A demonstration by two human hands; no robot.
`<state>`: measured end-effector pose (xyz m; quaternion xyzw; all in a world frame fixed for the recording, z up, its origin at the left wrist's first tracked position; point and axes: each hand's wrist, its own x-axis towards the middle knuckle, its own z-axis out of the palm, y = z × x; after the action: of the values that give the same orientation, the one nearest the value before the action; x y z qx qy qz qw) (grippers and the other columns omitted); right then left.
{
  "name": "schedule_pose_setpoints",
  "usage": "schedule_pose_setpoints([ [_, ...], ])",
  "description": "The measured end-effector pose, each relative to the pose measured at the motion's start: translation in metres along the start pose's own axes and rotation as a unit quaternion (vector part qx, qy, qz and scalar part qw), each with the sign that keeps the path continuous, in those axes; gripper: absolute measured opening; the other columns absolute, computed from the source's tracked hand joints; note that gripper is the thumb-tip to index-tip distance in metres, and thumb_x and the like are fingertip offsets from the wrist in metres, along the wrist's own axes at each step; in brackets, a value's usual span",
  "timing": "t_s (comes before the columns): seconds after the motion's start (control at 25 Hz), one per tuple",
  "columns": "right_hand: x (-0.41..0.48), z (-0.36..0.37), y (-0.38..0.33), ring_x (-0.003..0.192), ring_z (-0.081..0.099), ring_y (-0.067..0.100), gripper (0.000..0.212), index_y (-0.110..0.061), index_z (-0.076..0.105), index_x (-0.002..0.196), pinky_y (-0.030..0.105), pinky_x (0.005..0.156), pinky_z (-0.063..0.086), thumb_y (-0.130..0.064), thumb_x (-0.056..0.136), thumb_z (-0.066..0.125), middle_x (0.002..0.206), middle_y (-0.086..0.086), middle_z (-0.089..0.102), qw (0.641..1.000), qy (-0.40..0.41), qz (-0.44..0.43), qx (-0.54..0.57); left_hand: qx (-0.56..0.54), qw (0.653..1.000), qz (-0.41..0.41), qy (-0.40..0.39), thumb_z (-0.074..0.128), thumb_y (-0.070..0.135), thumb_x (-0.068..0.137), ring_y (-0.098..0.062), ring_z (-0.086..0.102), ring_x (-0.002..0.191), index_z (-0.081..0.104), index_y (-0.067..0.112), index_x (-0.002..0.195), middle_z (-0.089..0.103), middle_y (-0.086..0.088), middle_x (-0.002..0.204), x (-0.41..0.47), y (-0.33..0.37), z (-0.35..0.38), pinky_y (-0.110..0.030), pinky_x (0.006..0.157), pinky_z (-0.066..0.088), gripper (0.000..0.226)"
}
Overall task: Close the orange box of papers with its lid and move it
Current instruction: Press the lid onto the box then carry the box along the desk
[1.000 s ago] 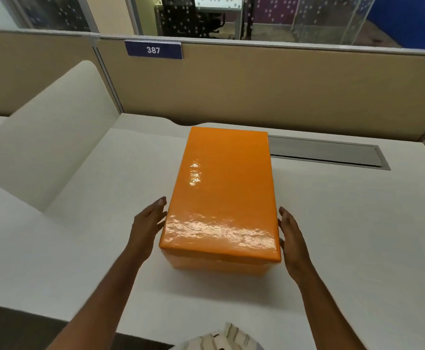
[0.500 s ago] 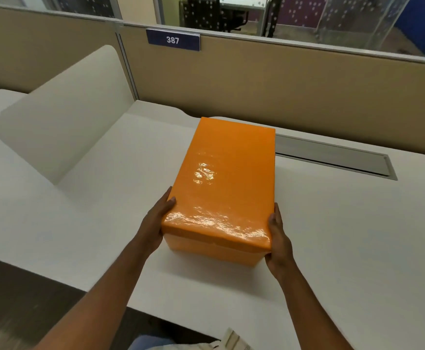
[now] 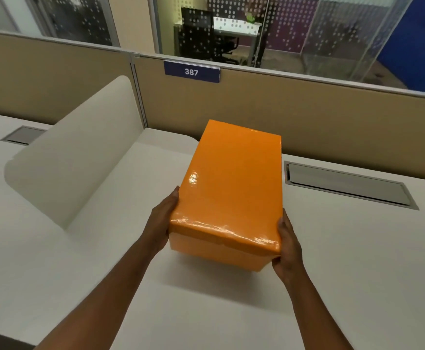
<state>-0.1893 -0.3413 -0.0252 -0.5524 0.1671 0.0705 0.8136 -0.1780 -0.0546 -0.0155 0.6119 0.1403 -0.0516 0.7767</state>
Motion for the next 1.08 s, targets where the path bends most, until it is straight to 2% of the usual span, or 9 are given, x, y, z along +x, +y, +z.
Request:
schedule_pose_setpoints([
  [0.08,0.021,0.036,-0.001,0.114,0.058,0.031,0.047,-0.036,0.036,0.143,0.045,0.08,0.055,-0.04,0.097,0.041,0.136,0.001,0.054,1.0,-0.006,-0.005,-0.008,-0.017,1.0,-0.002,0.007,0.05,0.053,0.091,-0.023,0.071,0.101,0.063,0.038,0.12,0.073,0.001,0.115,0.024,0.022,-0.024,-0.035,0.073,0.06,0.035],
  [0.2,0.052,0.086,-0.001,0.114,0.059,0.031,0.048,-0.036,0.034,0.144,0.045,0.082,0.055,-0.041,0.096,0.041,0.136,0.002,0.054,0.999,-0.03,-0.02,-0.013,-0.048,0.998,-0.002,0.043,0.052,0.045,0.092,-0.021,0.074,0.094,0.065,0.039,0.115,0.075,0.003,0.108,0.06,0.045,-0.061,-0.033,0.065,0.06,0.027],
  [0.36,0.094,0.155,0.007,0.112,0.061,0.028,0.051,-0.037,0.03,0.145,0.042,0.081,0.056,-0.042,0.096,0.042,0.137,0.0,0.054,0.998,-0.053,-0.021,-0.032,-0.076,0.993,-0.012,0.09,0.049,0.039,0.091,-0.027,0.068,0.103,0.061,0.034,0.126,0.07,-0.002,0.118,0.11,0.066,-0.117,-0.039,0.073,0.056,0.037],
  [0.52,0.125,0.2,0.024,0.114,0.06,0.029,0.053,-0.037,0.029,0.146,0.049,0.09,0.054,-0.042,0.095,0.044,0.138,0.0,0.053,0.997,-0.069,-0.013,-0.037,-0.093,0.988,-0.017,0.121,0.053,0.037,0.089,-0.026,0.065,0.104,0.061,0.03,0.127,0.068,-0.001,0.12,0.145,0.078,-0.157,-0.039,0.071,0.055,0.04],
  [0.8,0.17,0.254,0.047,0.115,0.06,0.029,0.055,-0.033,0.029,0.146,0.048,0.089,0.055,-0.039,0.094,0.046,0.138,0.001,0.053,0.996,-0.084,-0.009,-0.034,-0.111,0.978,-0.007,0.175,0.058,0.031,0.085,-0.021,0.068,0.097,0.073,0.027,0.109,0.073,0.002,0.109,0.192,0.084,-0.205,-0.034,0.068,0.053,0.029],
  [1.08,0.193,0.277,0.068,0.115,0.06,0.027,0.057,-0.034,0.027,0.147,0.044,0.087,0.056,-0.036,0.094,0.047,0.139,0.0,0.052,0.995,-0.085,-0.001,-0.046,-0.101,0.972,0.007,0.211,0.067,0.036,0.075,-0.013,0.075,0.078,0.079,0.028,0.092,0.079,0.006,0.089,0.217,0.086,-0.232,-0.031,0.062,0.055,0.022],
])
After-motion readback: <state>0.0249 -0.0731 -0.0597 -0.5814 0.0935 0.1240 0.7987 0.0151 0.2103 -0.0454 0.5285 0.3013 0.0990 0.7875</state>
